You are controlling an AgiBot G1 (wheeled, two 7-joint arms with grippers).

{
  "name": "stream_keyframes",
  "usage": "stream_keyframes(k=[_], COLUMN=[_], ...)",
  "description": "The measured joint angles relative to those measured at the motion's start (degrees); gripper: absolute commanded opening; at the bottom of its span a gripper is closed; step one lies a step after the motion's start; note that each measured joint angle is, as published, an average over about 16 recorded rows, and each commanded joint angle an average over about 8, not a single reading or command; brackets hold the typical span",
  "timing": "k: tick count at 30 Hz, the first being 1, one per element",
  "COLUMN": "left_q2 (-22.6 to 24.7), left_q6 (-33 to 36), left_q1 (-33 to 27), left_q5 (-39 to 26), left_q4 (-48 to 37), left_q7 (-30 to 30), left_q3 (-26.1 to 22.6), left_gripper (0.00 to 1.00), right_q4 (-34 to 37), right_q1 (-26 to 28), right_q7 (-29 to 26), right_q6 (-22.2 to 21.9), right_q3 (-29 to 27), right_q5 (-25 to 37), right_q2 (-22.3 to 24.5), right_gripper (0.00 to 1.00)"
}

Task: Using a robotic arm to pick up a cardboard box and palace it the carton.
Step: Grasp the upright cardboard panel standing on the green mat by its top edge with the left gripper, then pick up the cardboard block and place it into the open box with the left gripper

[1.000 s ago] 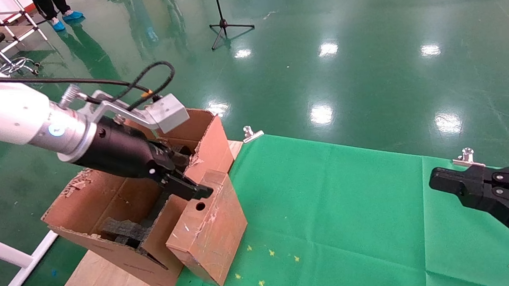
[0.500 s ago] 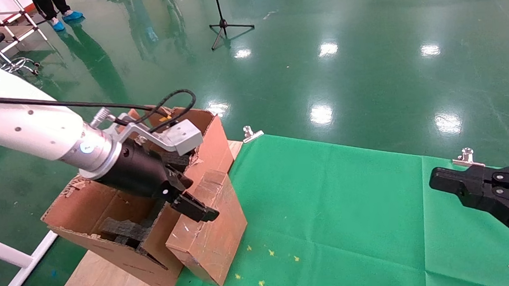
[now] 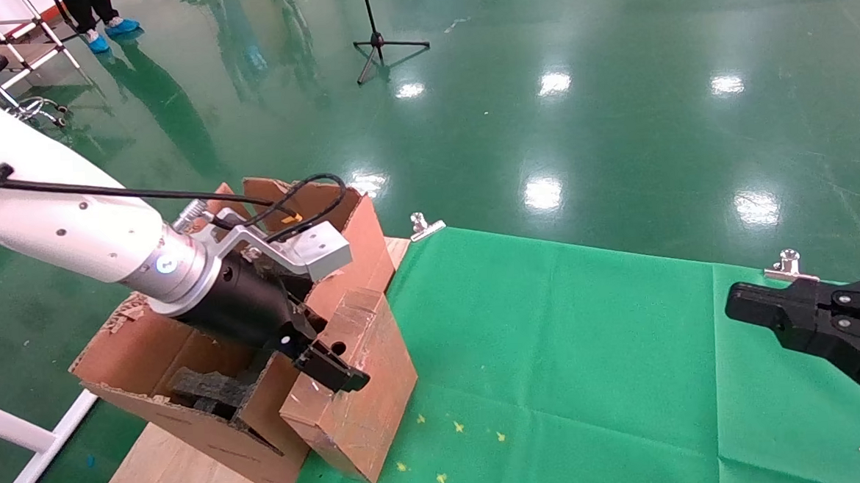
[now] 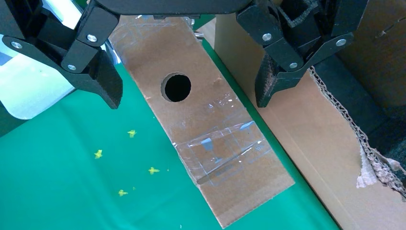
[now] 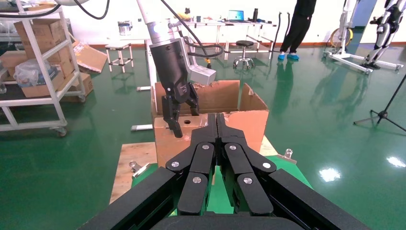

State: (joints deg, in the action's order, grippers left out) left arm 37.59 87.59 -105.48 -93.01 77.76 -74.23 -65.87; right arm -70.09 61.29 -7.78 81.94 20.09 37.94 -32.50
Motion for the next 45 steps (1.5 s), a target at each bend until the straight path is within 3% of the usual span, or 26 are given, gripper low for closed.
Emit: stream_keyframes(k=[3,4,31,38,45], left_q2=[0.0,0.0,0.0,-0.5,-2.0], left_q6=[0.0,0.0,0.0,-0.5,-1.0], left_q1=[0.0,0.0,-0.3,-2.3,-8.0], left_q5=[0.0,0.0,0.3,1.4,2.9], left_q4=[0.0,0.0,-0.8,-2.1,-6.4], left_q7=[0.0,0.0,1.0,4.8,12.3], left_q3=[0.0,0.0,0.5,1.7,4.9], left_gripper=[0.06,0.00,0.00,0.00,0.00], right_q4=[0.0,0.0,0.0,0.0,0.0], right_q1=[0.0,0.0,0.0,0.0,0.0], right_q7=[0.0,0.0,0.0,0.0,0.0], right_q6=[0.0,0.0,0.0,0.0,0.0], right_q3=[0.0,0.0,0.0,0.0,0.0], right_q5=[0.0,0.0,0.0,0.0,0.0], right_q2=[0.0,0.0,0.0,0.0,0.0], right_gripper=[1.00,1.00,1.00,1.00,1.00])
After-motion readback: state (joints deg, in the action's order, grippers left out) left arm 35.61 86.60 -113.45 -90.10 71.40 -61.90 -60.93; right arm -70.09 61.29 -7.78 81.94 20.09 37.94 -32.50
